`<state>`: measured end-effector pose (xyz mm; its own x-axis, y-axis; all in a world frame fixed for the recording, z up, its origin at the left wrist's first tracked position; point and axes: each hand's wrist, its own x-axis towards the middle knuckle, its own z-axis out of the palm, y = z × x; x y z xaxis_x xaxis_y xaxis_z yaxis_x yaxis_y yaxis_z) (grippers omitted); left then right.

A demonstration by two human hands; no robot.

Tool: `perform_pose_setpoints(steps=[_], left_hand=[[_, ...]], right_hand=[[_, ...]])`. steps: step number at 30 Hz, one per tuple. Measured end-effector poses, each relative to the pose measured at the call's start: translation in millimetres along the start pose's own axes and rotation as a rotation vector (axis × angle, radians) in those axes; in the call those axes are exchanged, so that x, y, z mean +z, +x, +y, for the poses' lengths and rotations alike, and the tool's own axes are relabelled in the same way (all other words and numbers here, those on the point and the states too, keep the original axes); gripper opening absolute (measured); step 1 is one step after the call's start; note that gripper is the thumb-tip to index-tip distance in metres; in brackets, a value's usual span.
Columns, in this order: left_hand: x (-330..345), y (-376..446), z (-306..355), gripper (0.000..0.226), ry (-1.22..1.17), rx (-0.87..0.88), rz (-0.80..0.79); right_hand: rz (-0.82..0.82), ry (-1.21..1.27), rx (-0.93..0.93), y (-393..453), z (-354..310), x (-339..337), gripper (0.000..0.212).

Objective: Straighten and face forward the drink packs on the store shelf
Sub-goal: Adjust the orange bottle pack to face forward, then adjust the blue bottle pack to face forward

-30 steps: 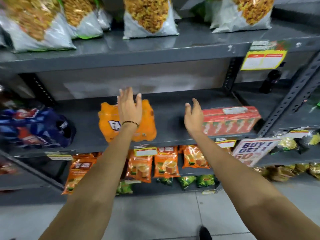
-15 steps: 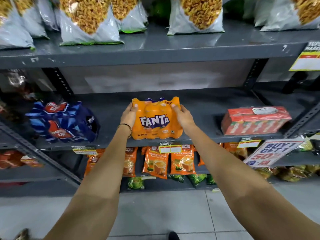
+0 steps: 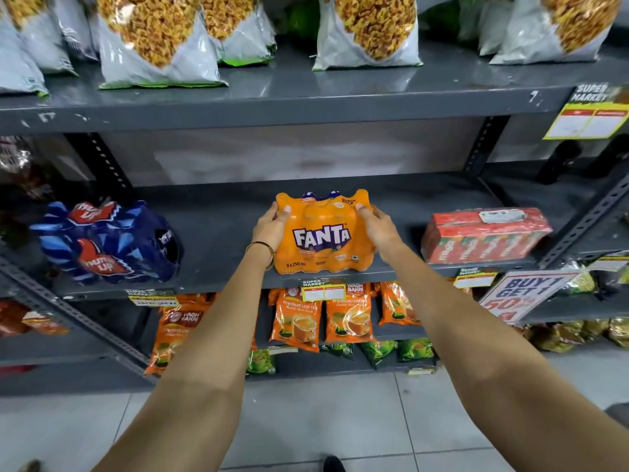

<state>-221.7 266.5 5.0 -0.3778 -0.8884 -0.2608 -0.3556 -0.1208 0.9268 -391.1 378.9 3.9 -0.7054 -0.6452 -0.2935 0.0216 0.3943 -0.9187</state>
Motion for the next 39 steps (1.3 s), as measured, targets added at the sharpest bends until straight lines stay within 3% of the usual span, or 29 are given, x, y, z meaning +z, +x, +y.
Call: perform_pose_setpoints(steps=[13, 16, 18, 21, 25, 31, 35, 39], left_hand=[[1.8, 1.1, 2.1, 0.061, 0.065, 0.009, 0.037], [1.0, 1.3, 1.4, 0.062, 0.099, 0.035, 0.028], [-3.0, 0.5, 0.5, 0.066, 0.156, 0.062, 0.047], [-21.2, -0.5, 2.3, 0.068, 0.201, 0.134, 0.159], [-79.9, 8.0, 1.2, 0.064, 0.351, 0.279, 0.34], [-197.8, 28.5, -17.1, 0.057, 0.631, 0.323, 0.582], [-278.8, 38.3, -40.2, 0.059, 0.655, 0.289, 0.621], [-344.6, 47.6, -56.1, 0.061, 0.65, 0.201, 0.584]], right_hand=[[-0.03, -0.005, -0.009, 2.0, 2.2, -0.4, 0.065], [0.028, -0.031, -0.018, 1.4, 3.0, 2.8, 0.075], [0.155, -0.137, -0.131, -1.5, 0.0, 6.5, 0.083], [0.343, -0.321, -0.422, -9.2, -16.6, 16.2, 0.078], [0.294, -0.416, -0.62, -22.8, -47.1, 60.6, 0.069], [0.152, -0.369, -0.697, -53.3, -71.0, 164.6, 0.06], [0.071, -0.368, -0.633, -71.2, -78.0, 249.4, 0.062], [-0.052, -0.295, -0.438, -89.9, -85.6, 322.1, 0.068]])
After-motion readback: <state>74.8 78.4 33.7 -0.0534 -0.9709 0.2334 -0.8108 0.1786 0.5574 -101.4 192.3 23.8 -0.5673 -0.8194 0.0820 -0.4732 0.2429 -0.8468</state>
